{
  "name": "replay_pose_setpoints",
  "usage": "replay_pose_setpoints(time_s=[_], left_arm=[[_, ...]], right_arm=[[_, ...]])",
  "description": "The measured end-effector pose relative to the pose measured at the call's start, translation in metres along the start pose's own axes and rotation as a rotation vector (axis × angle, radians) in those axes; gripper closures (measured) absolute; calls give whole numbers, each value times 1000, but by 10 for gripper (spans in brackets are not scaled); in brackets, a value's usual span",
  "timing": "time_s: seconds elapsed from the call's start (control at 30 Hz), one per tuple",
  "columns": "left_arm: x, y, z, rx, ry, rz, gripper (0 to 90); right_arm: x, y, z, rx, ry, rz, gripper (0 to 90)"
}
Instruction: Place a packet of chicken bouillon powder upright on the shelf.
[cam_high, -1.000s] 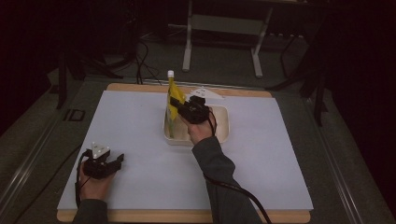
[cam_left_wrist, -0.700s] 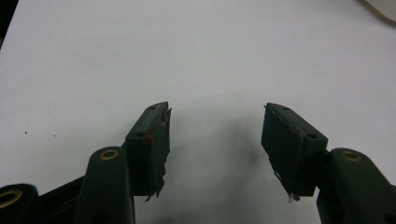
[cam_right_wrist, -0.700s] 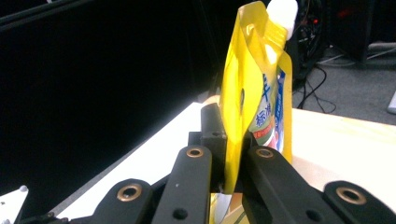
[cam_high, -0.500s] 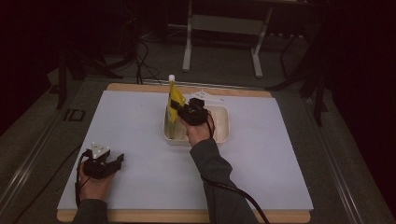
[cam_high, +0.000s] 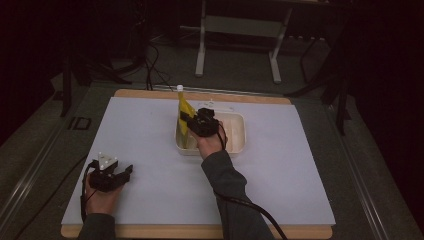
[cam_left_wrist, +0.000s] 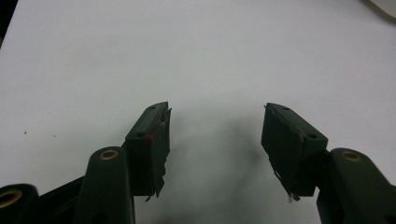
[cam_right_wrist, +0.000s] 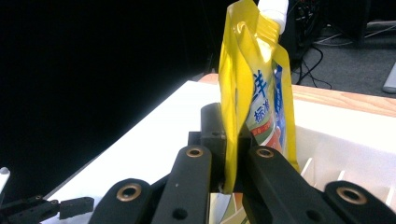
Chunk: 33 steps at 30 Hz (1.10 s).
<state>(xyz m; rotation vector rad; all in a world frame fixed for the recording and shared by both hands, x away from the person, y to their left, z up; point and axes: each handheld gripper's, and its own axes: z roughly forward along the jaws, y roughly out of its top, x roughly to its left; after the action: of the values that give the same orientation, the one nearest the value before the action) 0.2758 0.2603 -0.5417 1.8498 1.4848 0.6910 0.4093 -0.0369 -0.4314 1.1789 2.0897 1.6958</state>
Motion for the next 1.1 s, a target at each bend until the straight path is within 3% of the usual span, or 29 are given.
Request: replay_pose_setpoints(time_s=[0.1,0.6,0.83,0.97,1.1], left_arm=[[0,0,0,0,0,2,415],[0,0,0,1,0,0,415],[0,0,0,2,1,3,415],[0,0,0,2,1,3,415],[0,0,0,4,2,5,415]], right_arm=[[1,1,1,14,4,-5,900],[15,7,5,102,-50,-121,884],[21,3,5,111,-34,-175,657],[22,3,6,162,-13,-222,519],[25,2,6,223,-27,-277,379]])
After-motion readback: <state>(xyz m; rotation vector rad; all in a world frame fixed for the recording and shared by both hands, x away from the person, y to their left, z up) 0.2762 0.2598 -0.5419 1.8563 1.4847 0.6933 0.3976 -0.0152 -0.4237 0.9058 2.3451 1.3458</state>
